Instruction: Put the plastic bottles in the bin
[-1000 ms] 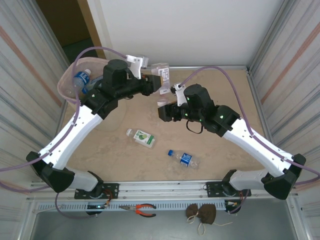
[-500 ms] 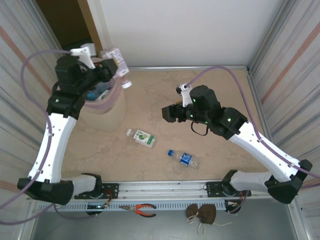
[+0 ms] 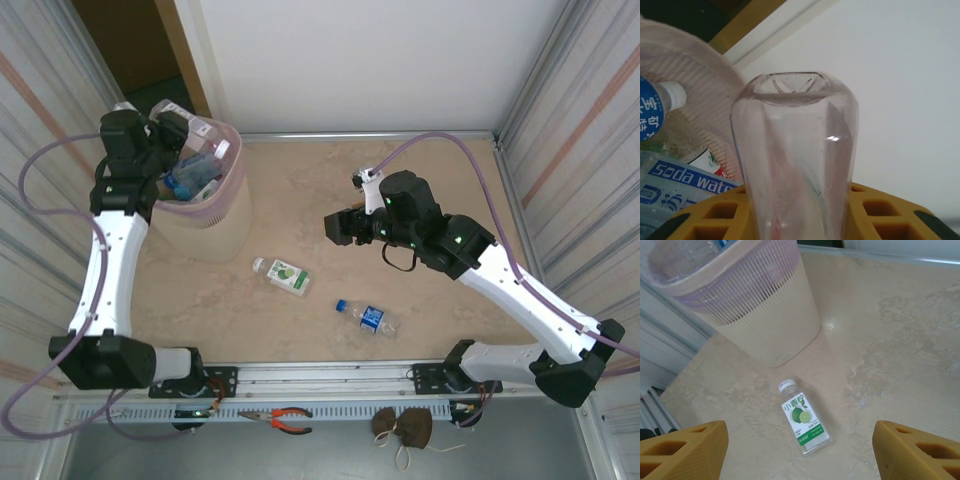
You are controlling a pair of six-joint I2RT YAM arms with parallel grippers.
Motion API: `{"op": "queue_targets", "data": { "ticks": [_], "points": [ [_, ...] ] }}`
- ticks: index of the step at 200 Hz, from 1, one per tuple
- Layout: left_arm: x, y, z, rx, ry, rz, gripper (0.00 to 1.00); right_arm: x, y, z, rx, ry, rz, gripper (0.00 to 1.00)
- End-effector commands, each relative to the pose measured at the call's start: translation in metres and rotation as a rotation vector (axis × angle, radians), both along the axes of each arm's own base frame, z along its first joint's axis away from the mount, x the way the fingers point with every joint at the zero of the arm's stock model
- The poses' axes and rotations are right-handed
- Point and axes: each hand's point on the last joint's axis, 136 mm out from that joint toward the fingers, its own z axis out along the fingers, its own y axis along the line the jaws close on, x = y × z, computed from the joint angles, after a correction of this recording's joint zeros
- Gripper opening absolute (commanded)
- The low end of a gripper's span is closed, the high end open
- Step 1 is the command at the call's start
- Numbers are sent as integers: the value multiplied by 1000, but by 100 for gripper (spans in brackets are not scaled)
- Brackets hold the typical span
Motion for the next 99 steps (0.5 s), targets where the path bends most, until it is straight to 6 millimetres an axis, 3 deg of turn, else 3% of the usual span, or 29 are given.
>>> {"op": "queue_targets", "data": {
  "ticks": [1,63,99],
  "points": [
    [6,19,0,-136,47,141,31,2,-9,11,10,-11,-39,74],
    [41,21,-34,-312,179,174,34,1,-16,8,-6,-12,-61,74],
    [46,14,-58,-361,259,162,36,2,-18,4,-15,-10,-68,74]
  ]
}}
